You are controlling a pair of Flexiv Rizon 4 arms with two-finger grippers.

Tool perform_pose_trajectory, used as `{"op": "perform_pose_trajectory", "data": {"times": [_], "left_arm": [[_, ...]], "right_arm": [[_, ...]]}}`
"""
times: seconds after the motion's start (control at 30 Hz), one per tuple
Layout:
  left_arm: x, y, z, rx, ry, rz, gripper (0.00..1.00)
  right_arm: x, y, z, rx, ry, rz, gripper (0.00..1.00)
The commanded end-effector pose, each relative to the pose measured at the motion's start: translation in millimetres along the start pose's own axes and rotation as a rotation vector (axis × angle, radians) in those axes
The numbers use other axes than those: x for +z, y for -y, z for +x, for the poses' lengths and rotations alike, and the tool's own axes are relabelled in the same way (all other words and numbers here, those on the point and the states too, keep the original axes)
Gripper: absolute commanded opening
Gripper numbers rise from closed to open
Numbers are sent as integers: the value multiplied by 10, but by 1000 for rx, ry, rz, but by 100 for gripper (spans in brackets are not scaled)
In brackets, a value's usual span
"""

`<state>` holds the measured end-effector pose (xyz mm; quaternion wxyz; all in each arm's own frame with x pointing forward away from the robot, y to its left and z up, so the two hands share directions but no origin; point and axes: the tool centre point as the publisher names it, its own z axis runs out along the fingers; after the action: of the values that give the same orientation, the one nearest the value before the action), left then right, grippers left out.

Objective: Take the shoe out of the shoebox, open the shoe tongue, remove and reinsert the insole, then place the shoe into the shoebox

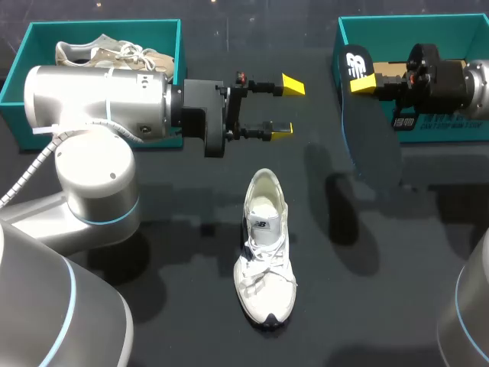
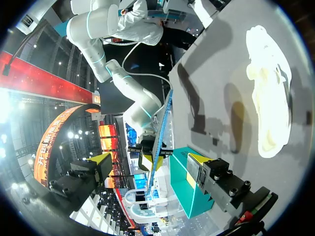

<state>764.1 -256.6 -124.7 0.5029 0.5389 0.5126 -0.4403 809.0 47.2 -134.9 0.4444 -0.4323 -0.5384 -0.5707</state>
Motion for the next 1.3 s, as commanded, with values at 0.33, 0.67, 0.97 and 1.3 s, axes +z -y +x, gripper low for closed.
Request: {"op": "perform_pose_trajectory", "data": {"times": [0.33,0.67,0.97,1.3], "left_arm": [[306,1,15,-5,2,8,100],[445,-63,119,-32,-47,-3,100],[541,-105,257,-67,-67,-18,83],[657,-207,375,-66,-24,-57,64]], "right_arm": [[189,-202,-180,233,-42,-47,0],[255,-198,-258,278,-39,-30,0],[324,-248,-268,249,1,-31,0],[426,-275,-302,240,10,-27,0]]}}
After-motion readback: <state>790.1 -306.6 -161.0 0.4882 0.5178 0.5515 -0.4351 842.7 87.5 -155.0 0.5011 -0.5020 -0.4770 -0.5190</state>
